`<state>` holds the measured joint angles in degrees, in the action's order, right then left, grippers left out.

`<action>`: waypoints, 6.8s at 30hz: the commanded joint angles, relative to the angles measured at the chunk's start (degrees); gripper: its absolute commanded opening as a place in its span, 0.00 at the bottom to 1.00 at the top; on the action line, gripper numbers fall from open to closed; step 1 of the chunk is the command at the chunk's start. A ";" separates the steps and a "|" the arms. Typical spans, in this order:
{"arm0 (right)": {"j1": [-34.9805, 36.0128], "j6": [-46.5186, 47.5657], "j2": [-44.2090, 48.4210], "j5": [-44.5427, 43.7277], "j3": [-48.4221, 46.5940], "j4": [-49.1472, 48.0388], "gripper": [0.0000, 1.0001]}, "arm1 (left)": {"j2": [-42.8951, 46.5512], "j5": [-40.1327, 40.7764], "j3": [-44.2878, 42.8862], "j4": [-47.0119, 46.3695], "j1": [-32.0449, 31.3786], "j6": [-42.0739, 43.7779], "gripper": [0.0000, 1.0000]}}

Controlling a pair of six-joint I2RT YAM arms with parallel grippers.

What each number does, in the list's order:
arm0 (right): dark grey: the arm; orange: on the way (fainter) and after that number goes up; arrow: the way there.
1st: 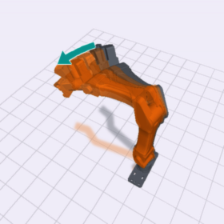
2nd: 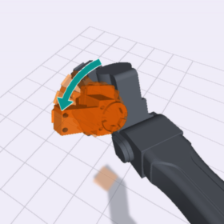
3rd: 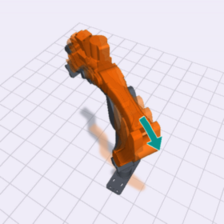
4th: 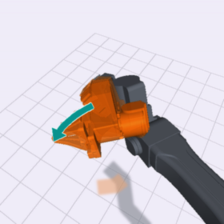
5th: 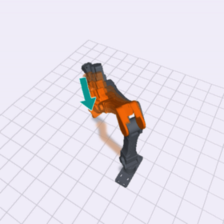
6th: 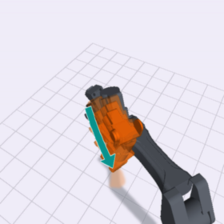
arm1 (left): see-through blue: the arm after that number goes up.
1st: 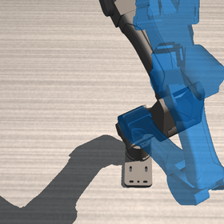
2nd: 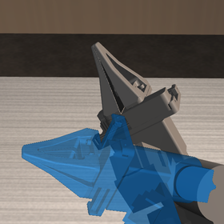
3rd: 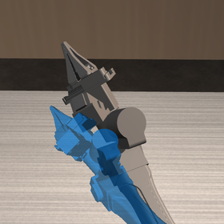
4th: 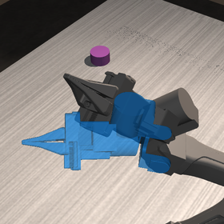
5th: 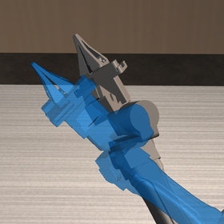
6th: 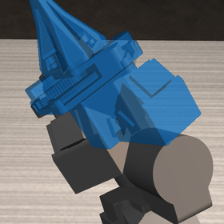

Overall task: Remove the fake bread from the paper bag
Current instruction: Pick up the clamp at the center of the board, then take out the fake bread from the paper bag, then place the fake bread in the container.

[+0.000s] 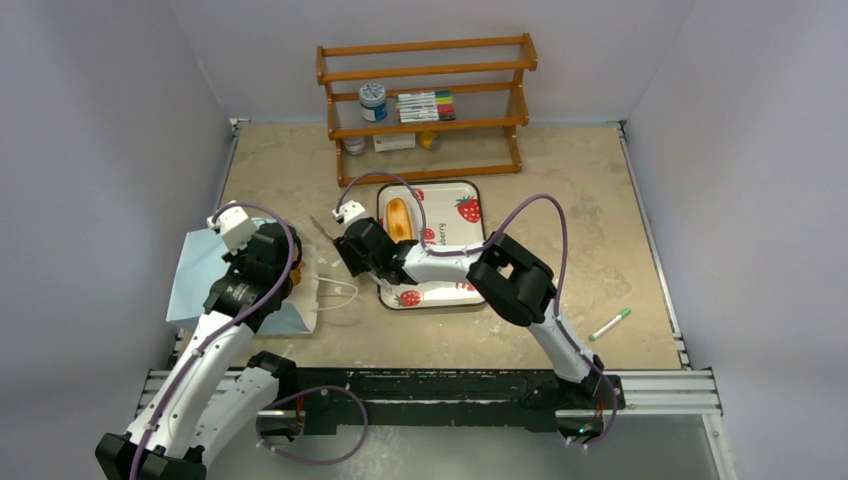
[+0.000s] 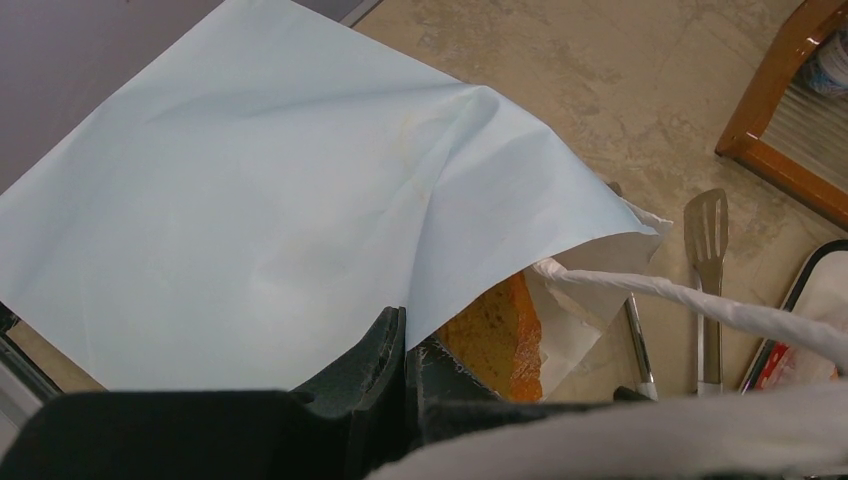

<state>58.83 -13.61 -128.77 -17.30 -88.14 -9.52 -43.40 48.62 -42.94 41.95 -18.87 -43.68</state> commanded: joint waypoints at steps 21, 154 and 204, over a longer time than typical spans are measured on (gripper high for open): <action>-0.15 -3.35 28.93 13.17 16.18 11.28 0.39 | 1.94 0.94 -4.46 -0.81 0.39 2.74 0.00; -3.59 -10.50 26.99 38.34 12.28 7.83 0.18 | -2.14 -9.74 -4.27 -8.62 0.41 8.43 0.00; -12.70 -18.58 60.56 3.42 33.78 21.10 0.09 | -14.22 -7.95 -8.45 -16.42 0.42 5.21 0.00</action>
<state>50.02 -32.99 -68.07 -8.32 -55.57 12.27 -58.50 41.74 -49.30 29.26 -18.76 -38.81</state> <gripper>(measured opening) 0.318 0.007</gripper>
